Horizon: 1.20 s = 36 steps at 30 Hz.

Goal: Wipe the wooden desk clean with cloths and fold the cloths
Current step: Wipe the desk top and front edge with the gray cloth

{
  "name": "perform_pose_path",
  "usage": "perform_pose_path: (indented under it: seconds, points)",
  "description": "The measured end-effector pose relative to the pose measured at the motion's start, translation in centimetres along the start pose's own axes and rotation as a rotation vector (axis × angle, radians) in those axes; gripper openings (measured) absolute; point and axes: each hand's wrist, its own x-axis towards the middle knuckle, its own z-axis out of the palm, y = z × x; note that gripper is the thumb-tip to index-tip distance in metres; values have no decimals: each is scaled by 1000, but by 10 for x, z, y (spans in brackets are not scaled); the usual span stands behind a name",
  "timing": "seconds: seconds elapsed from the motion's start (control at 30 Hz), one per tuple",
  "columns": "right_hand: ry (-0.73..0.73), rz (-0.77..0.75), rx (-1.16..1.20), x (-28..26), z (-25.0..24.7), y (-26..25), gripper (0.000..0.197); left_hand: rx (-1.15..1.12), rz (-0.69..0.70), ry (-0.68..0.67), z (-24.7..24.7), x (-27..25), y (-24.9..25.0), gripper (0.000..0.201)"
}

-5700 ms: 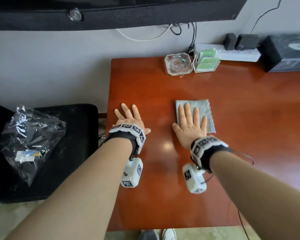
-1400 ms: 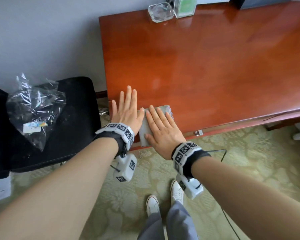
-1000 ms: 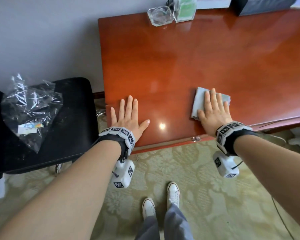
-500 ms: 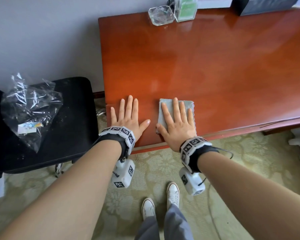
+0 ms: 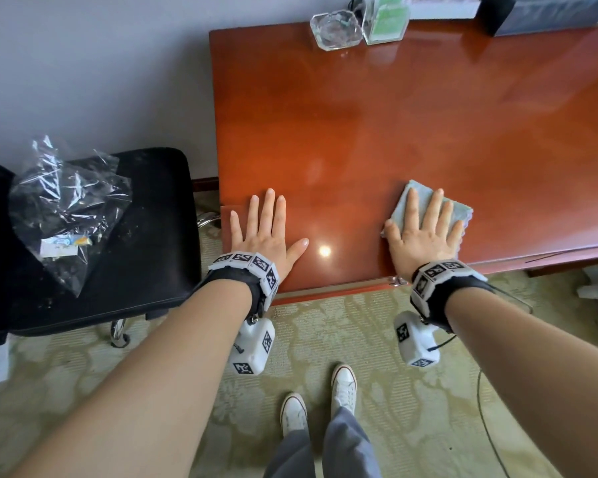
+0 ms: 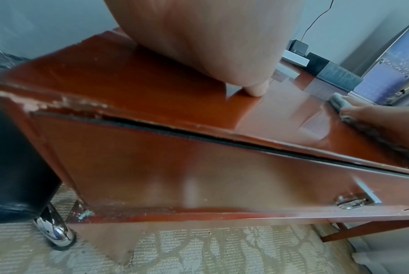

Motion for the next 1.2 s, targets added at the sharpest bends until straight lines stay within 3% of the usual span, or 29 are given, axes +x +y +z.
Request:
perform_pose_path:
  seconds: [0.17, 0.33, 0.63, 0.8, 0.97, 1.1, 1.2]
  points:
    - [20, -63, -12, -21, 11, -41, 71, 4, -3, 0, 0, 1, 1, 81]
    - [-24, -284, -43, -39, 16, -64, 71, 7, -20, -9, -2, -1, 2, 82]
    - [-147, -541, -117, 4, -8, -7, 65, 73, -56, 37, -25, 0, 16, 85]
    - [-144, -323, -83, 66, -37, 52, 68, 59, -51, 28, -61, 63, 52, 88]
    - [-173, -45, -6, 131, -68, 97, 69, 111, -47, -205, -78, 120, 83, 99]
    - [-162, 68, 37, 153, -76, 93, 70, 87, -60, -309, -76, 127, 81, 100]
    - [-133, 17, 4, 149, -71, 66, 70, 64, -81, -317, -74, 129, 83, 100]
